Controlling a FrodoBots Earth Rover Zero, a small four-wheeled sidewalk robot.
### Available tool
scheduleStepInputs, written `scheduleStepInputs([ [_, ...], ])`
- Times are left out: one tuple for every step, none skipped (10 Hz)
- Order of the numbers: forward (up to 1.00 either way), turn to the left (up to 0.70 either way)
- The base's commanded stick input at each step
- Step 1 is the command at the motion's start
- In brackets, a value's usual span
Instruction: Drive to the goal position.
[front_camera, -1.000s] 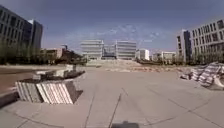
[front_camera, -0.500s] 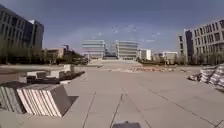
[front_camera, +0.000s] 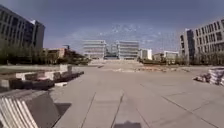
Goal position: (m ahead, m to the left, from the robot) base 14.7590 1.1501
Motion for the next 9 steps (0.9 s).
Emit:
scheduleStepInputs([
  [0.7, 0.01],
  [0.7, 0.01],
  [0.7, 0.01],
  [0.7, 0.01],
  [0.7, 0.01],
  [0.7, 0.01],
  [0.7, 0.01],
  [0.7, 0.01],
  [0.7, 0.01],
])
